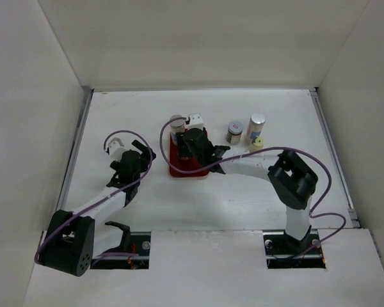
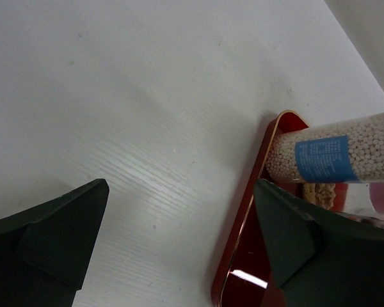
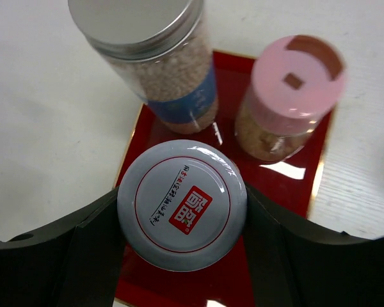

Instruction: Organize the condiment bottles

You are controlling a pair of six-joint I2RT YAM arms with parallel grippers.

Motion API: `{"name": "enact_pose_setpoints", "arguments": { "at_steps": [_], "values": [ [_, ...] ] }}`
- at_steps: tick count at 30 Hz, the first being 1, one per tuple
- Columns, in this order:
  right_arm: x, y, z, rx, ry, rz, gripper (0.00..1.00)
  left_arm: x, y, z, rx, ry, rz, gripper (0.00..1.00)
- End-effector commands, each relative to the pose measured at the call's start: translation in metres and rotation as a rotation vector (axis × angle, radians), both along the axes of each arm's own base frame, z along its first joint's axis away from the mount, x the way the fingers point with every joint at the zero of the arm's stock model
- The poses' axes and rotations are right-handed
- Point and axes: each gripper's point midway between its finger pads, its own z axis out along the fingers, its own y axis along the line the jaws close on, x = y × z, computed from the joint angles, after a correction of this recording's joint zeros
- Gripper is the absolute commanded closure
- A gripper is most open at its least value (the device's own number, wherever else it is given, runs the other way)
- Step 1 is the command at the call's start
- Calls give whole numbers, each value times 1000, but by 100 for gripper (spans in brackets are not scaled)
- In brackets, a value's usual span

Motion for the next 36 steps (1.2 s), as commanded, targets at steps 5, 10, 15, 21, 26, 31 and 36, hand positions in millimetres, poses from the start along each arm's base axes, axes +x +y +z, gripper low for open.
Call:
{"name": "enact_pose_setpoints", "arguments": {
  "at_steps": [5, 10, 15, 21, 26, 31, 36],
  "values": [
    [24, 49, 38, 155, -90, 32, 40, 5, 1, 16, -35, -67, 8, 0],
    [24, 57, 38, 176, -93, 35, 29, 6, 0, 13, -36, -57, 7, 0],
    [17, 50, 59, 195, -118, 36, 16, 6, 1, 13, -35, -57, 10, 0],
    [-8, 7, 95, 222, -161, 20, 18, 6, 2, 15, -35, -63, 12, 0],
    [-4, -111, 112, 196, -241, -244, 22, 5, -2, 17, -38, -73, 5, 0],
    [-5, -251, 85, 53, -228, -630, 15, 6, -7, 15, -45, -64, -12, 0],
    [3, -282, 52, -35, -113, -683, 8, 8, -11, 10, -44, -46, -25, 0]
  ]
}}
